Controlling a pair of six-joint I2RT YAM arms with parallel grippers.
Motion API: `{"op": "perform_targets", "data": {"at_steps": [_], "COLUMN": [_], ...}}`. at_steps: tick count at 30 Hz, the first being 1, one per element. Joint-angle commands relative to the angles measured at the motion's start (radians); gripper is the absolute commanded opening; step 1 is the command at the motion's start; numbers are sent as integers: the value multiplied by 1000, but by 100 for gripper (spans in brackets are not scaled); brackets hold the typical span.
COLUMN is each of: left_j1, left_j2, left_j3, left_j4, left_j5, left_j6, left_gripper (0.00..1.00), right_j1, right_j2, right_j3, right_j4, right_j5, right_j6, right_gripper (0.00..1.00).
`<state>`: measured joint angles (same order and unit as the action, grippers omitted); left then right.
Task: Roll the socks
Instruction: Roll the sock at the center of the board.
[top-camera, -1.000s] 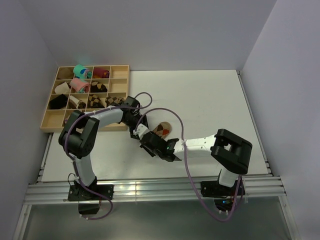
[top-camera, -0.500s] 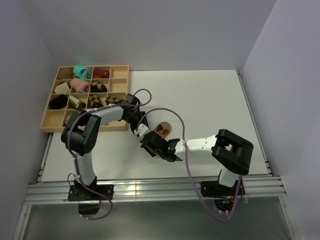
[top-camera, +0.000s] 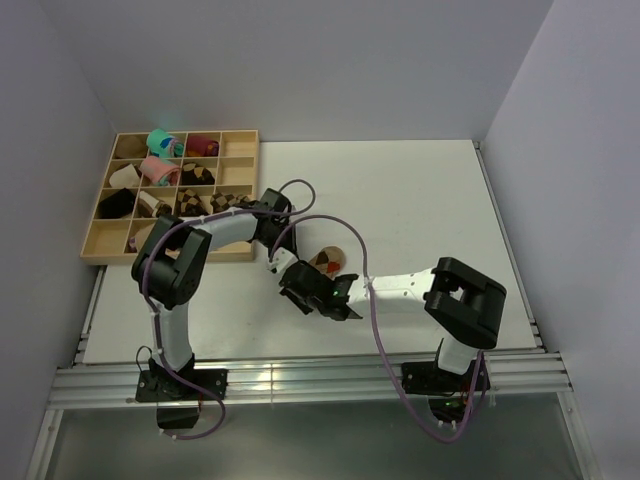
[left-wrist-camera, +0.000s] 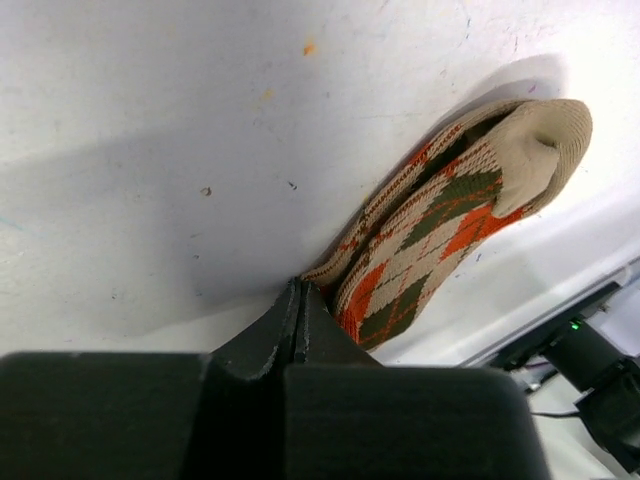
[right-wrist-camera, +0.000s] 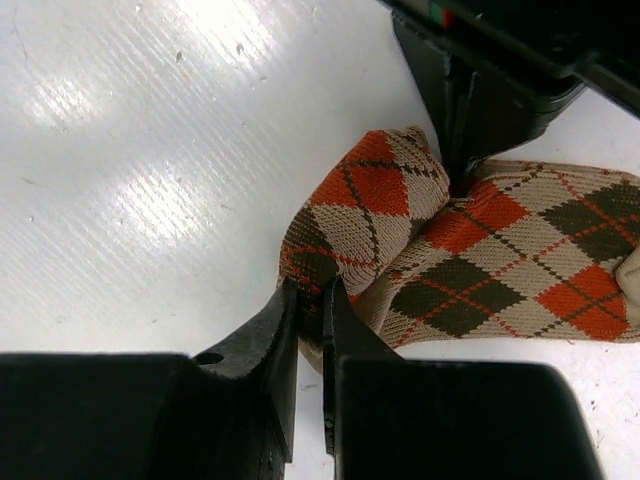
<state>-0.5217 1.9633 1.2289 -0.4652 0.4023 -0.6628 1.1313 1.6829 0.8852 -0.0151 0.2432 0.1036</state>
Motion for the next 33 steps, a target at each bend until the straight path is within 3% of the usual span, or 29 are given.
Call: {"op": "perform_targets", "data": {"at_steps": [1,13,20,24,30,33], "left_j1": [-4,-3,-3,-1,-1,-1], "left_j2": [62,75,19,-26,-107,-162], "left_j3": [27,73,27,4,-17,-19], "left_j4": [-18,-10,25,48,80,85], "left_j5": [-209,-296,-281,-284,-301,-324], "left_j6": [68,88,68,60,22,-7], "left_gripper": [1,1,1,4,25,47], "right_j1": [1,-2,-86,-198,-298,-327], "right_j2": [-49,-60,-17,-12,-5,20], "right_j3": [23,54,-6,-48,-104,-121], "right_j4": [-106,-157,-49,6,75,104], "right_j5": [-64,-110,-317,-482,-625,-673], "right_j6": [16,10,99,128,153,166], "right_gripper": [0,0,0,0,0,0]}}
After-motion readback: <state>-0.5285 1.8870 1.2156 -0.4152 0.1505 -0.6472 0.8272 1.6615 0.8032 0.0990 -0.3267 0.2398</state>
